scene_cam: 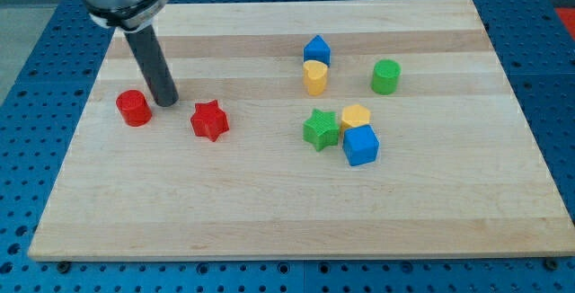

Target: Place your hand to parallel left of yellow heart

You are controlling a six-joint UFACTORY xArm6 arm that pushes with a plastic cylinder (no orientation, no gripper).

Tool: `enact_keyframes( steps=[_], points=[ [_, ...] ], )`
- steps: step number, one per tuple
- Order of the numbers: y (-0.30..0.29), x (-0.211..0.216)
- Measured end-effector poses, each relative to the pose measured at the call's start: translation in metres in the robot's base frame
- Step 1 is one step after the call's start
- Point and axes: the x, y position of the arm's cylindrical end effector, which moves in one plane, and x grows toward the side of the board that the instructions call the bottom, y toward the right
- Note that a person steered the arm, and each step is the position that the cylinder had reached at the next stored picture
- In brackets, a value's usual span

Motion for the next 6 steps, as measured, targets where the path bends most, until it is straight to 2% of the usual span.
enact_keyframes(
  steps=[3, 4, 6],
  points=[
    [0.092, -0.016],
    [0.101, -0.03],
    [0.105, -0.024]
  ],
)
